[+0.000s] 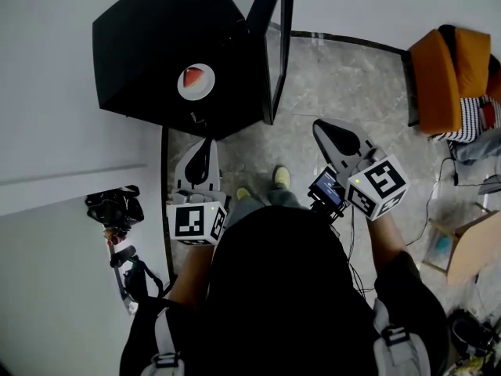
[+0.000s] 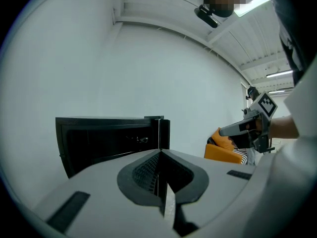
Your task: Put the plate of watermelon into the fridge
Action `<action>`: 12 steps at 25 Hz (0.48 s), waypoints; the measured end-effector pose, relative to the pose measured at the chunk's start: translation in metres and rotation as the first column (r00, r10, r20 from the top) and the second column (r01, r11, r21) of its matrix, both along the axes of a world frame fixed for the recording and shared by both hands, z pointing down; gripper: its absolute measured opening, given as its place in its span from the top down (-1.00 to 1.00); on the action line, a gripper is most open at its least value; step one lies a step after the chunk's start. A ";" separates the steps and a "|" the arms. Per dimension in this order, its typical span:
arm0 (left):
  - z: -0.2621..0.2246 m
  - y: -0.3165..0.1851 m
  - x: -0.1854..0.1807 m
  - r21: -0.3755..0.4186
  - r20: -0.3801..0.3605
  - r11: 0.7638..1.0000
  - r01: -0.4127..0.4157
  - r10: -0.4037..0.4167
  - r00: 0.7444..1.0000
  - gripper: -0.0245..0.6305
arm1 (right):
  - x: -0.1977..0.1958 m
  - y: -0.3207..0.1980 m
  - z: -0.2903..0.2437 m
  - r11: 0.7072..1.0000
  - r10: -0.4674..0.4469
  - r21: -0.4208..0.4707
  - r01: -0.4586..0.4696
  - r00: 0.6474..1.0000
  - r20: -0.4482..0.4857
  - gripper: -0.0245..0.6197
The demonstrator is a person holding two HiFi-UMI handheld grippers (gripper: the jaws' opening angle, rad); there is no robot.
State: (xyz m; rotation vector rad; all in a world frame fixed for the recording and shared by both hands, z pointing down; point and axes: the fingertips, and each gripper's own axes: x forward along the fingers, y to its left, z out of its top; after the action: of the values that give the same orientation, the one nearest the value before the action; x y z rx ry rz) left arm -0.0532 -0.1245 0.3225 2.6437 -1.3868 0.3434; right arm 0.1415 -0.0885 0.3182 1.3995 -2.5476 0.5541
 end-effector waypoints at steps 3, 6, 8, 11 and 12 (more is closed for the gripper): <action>-0.002 0.006 -0.007 0.006 -0.007 1.000 0.001 -0.001 1.000 0.90 | -0.010 0.002 -0.008 1.000 0.014 0.020 -0.014 0.999 0.036 0.89; -0.007 0.012 -0.019 0.019 -0.015 1.000 0.010 -0.009 1.000 0.90 | -0.022 0.006 -0.017 0.999 0.027 0.032 -0.030 0.996 0.082 0.89; -0.012 0.019 -0.032 0.026 -0.020 1.000 0.017 -0.017 1.000 0.90 | -0.032 0.011 -0.021 0.999 0.039 0.035 -0.042 0.995 0.089 0.89; -0.019 0.034 -0.055 0.045 -0.016 0.999 0.027 -0.027 1.000 0.90 | -0.049 0.024 -0.027 0.998 0.053 0.037 -0.056 0.994 0.091 0.89; -0.021 0.040 -0.063 0.051 -0.015 0.998 0.031 -0.030 0.999 0.90 | -0.056 0.030 -0.028 0.997 0.058 0.035 -0.061 0.994 0.091 0.89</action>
State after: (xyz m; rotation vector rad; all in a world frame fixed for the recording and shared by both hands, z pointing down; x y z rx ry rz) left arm -0.1164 -0.0841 0.3010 2.6571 -1.4494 0.2889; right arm 0.0853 -0.0583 0.2898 1.5006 -2.6065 0.5946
